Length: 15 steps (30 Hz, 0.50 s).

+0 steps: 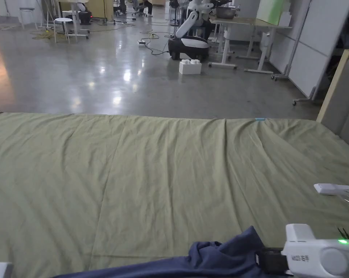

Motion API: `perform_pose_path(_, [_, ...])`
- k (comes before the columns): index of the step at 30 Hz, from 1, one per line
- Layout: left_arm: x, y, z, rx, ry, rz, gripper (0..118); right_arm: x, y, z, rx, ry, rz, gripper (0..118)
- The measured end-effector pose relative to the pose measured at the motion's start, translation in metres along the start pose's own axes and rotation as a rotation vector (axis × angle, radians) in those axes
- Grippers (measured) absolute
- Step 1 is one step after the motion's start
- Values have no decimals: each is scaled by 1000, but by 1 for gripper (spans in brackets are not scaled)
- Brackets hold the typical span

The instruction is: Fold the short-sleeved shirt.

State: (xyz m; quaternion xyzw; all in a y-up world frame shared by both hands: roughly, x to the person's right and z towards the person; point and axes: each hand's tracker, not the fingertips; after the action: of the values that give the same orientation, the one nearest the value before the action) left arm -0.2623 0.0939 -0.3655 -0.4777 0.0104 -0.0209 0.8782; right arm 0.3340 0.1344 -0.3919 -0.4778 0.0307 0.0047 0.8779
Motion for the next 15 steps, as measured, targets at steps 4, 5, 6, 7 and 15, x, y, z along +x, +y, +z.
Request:
perform_pose_path(4, [-2,-1,-3,1,-8,-11,7,-19,-6,-38,-100,-79,47,58])
perform_pose_path(5, [-2,-1,-2,2,-8,-10,7,-29,-9,-26,-26,-103,85,31])
perform_pose_path(6, [-1,-1,-2,4,-5,-9,6,-35,-12,-19,-7,-53,96,2])
perform_pose_path(7, [3,-1,-1,3,3,-14,6,-40,-15,-17,-2,23,88,2])
perform_pose_path(15, [-19,-15,110,178,-180,95,5,-34,-40,78,161,46,6,2])
